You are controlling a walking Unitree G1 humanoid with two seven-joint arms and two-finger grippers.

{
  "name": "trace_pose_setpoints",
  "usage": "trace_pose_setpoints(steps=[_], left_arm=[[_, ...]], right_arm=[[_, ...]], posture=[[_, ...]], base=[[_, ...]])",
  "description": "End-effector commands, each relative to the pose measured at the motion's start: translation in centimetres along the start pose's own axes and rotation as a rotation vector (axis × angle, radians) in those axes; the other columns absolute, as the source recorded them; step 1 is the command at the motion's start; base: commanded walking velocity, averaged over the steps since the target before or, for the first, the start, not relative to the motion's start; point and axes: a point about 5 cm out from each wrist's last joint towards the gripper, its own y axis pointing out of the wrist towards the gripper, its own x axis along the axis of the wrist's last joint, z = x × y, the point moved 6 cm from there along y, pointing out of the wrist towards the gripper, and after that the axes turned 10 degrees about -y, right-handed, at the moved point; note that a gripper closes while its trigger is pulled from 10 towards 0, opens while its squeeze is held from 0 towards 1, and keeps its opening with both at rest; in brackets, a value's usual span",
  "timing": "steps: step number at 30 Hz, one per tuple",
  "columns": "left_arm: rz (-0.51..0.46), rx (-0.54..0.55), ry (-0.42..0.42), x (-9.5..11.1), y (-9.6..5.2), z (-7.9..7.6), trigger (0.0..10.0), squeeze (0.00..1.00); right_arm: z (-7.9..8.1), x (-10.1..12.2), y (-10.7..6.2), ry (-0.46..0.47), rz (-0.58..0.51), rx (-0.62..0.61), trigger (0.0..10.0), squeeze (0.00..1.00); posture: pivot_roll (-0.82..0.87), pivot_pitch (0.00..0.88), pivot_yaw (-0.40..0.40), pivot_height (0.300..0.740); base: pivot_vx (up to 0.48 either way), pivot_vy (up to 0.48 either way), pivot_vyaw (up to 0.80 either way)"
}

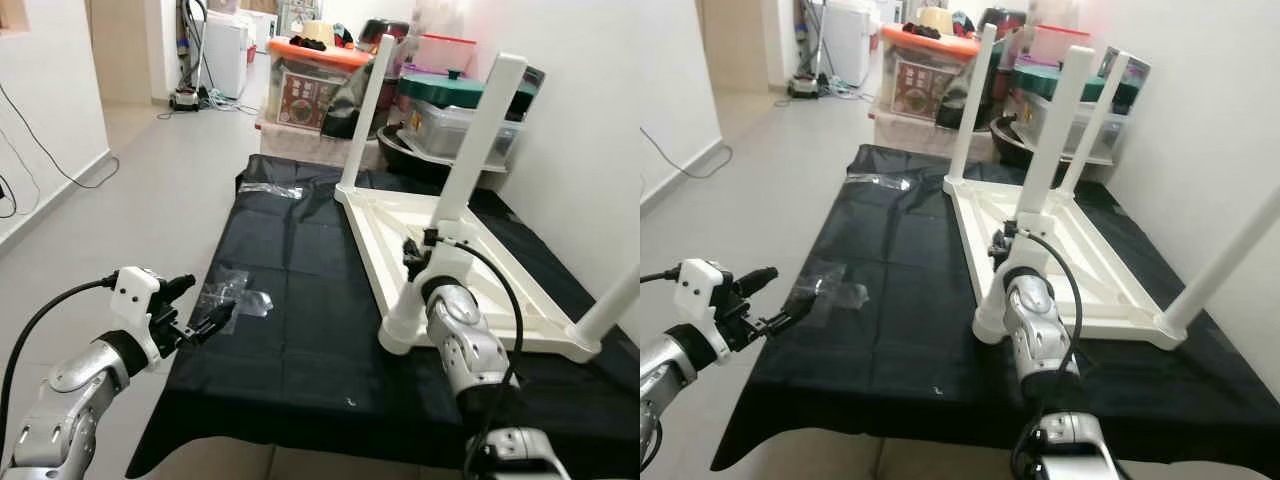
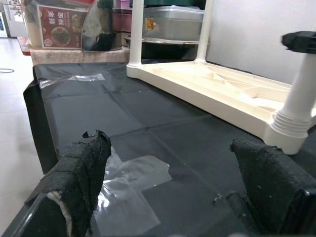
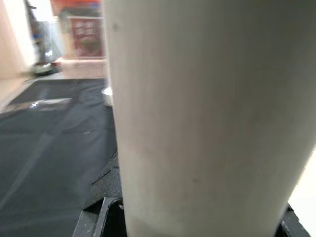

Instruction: Building children table

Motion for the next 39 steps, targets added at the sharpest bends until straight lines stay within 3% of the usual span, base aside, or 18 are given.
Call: trace_pose_setpoints(steps=[1,5,13,14,15,16,17,26,27,28,29,32,39], left_arm=[[0.007,-0.009,-0.001,-0.2,0.3,-0.3,10.0,0.0],[0.008,-0.001,0.005,-0.2,0.4,-0.2,10.0,0.0],[0.011,0.002,0.01,-0.2,0.4,-0.1,10.0,0.0],[0.011,0.003,0.011,-0.2,0.4,-0.1,10.0,0.0],[0.011,0.003,0.011,-0.2,0.4,-0.1,10.0,0.0],[0.011,0.004,0.012,-0.1,0.4,-0.1,10.0,0.0],[0.012,0.003,0.013,-0.1,0.4,-0.1,10.0,0.0],[0.017,-0.005,0.015,-0.1,0.5,-0.2,10.0,0.0],[0.018,-0.006,0.016,-0.1,0.6,-0.2,10.0,0.0],[0.018,-0.006,0.016,-0.1,0.6,-0.2,10.0,0.0],[0.019,-0.006,0.016,-0.1,0.6,-0.2,10.0,0.0],[0.021,-0.007,0.018,-0.1,0.6,-0.2,10.0,0.0],[0.024,-0.009,0.02,-0.1,0.6,-0.1,10.0,0.0]], right_arm=[[-0.8,-7.0,-1.4,-0.036,0.269,-0.048,0.0,0.0],[0.3,-6.7,-1.8,0.019,0.267,-0.047,0.0,0.0],[0.9,-6.2,-1.3,0.045,0.26,-0.053,0.0,0.0],[1.2,-5.9,-1.3,0.056,0.248,-0.041,4.6,0.0],[1.2,-5.9,-1.3,0.056,0.248,-0.041,4.6,0.0],[1.5,-5.5,-1.5,0.058,0.236,-0.031,9.5,0.0],[1.6,-5.1,-1.7,0.062,0.224,-0.024,10.0,0.0],[2.1,-3.7,-2.0,0.062,0.167,0.01,10.0,0.0],[2.0,-3.3,-2.0,0.065,0.148,0.01,10.0,0.52],[2.0,-3.3,-2.0,0.065,0.148,0.01,10.0,0.52],[2.0,-2.7,-1.9,0.069,0.126,0.015,10.0,1.0],[2.1,-1.0,-1.9,0.078,0.061,0.029,10.0,1.0],[2.1,0.8,-2.1,0.088,0.006,0.043,10.0,1.0]], posture=[[0.13,0.0,-0.153,0.74],[0.13,0.0,-0.153,0.74],[0.13,0.0,-0.152,0.74],[0.13,0.0,-0.152,0.74],[0.13,0.0,-0.152,0.74],[0.13,0.0,-0.149,0.74],[0.13,0.0,-0.146,0.74],[0.12,0.0,-0.143,0.74],[0.12,0.0,-0.143,0.74],[0.12,0.0,-0.143,0.74],[0.12,0.0,-0.141,0.74],[0.12,0.0,-0.138,0.74],[0.11,0.0,-0.133,0.74]], base=[[0.0,0.0,0.0],[0.0,0.0,0.0],[0.0,0.0,0.0],[0.0,0.0,0.0],[0.0,0.0,0.0],[0.0,0.0,0.0],[0.0,0.0,0.0],[0.0,0.0,0.0],[0.0,0.0,0.0],[0.0,0.0,0.0],[0.0,0.0,0.0],[0.0,0.0,0.0],[0.0,0.0,0.0]])
